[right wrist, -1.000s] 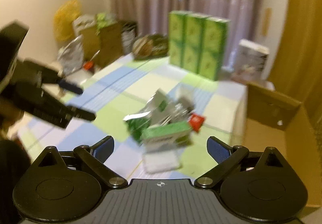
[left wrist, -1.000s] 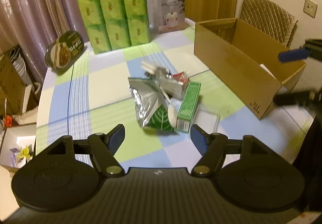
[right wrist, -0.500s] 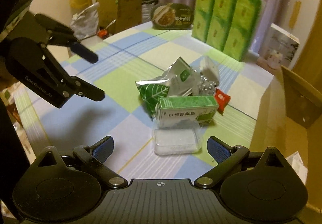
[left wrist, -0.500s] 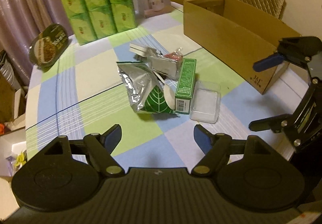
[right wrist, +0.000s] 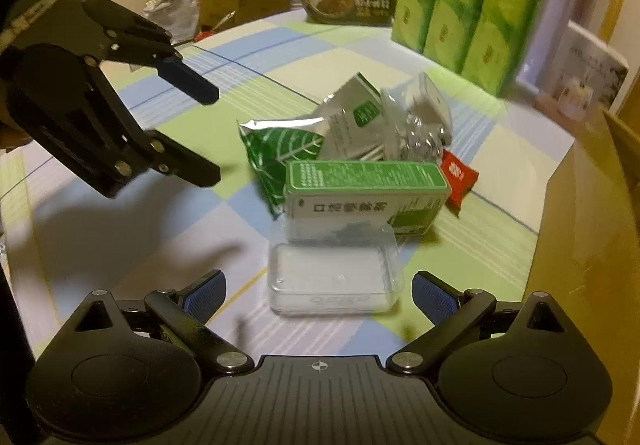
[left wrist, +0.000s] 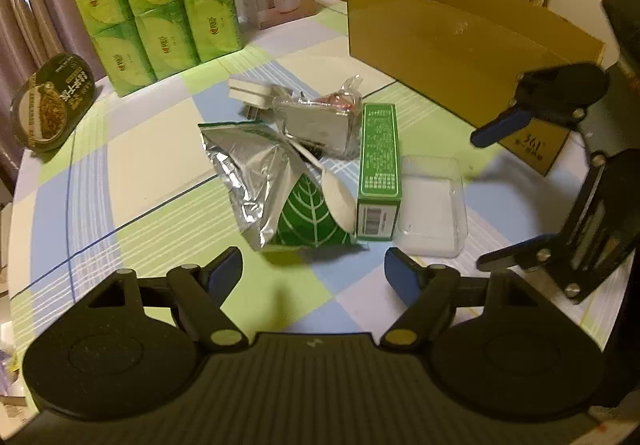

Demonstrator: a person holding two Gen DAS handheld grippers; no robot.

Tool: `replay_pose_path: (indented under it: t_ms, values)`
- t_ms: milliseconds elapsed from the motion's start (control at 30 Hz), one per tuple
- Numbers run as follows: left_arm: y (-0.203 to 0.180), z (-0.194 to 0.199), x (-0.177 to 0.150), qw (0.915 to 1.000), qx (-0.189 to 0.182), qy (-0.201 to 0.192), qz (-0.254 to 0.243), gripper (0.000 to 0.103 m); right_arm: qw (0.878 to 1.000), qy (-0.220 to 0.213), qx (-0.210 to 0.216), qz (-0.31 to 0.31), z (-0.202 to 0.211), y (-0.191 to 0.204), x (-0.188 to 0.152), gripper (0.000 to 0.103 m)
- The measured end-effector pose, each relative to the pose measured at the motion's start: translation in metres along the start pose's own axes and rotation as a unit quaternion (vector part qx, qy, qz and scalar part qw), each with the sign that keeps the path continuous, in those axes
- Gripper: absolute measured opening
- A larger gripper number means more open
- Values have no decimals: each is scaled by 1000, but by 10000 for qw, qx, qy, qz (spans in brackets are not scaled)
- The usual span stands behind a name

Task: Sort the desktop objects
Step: 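Move left tool to the long green box while right tool approaches the clear plastic container, then close left gripper on the green box while right gripper closes on the clear container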

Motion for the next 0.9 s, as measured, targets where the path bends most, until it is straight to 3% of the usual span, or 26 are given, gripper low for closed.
replay_pose_path:
  t_ms: [200, 367, 633, 700, 733, 900]
  values:
    - [9, -1, 8, 9994, -248, -235, -59, 73, 9998, -13, 46, -167, -7, -9, 1, 97]
    - [10, -10, 17, 9993, -250, -160, -238, 71, 9996, -10, 84, -274, -14, -16, 7, 97]
    - [-3, -20, 30, 9970, -666, -266, -279, 67, 9992, 85, 248, -311, -26, -22, 10, 96]
    - [-7, -23, 33, 9968, -664, -264, -350, 67, 9990, 111, 308, -317, -28, -22, 11, 94]
    - [-8, -25, 34, 9968, -661, -259, -368, 67, 9988, 132, 326, -339, -29, -23, 11, 84]
    - [-6, -30, 39, 9970, -674, -246, -277, 60, 9976, 210, 388, -540, -25, -26, 8, 83]
Point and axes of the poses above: each gripper's, at about its wrist camera, not at the fingertips, and z roughly against the way its jaws point, y to its left, x to its top, the point moved 1 cm from there along -z, roughly the way its jaws point, and after that the axes turned 7 degrees about y, right-handed, at the moved point
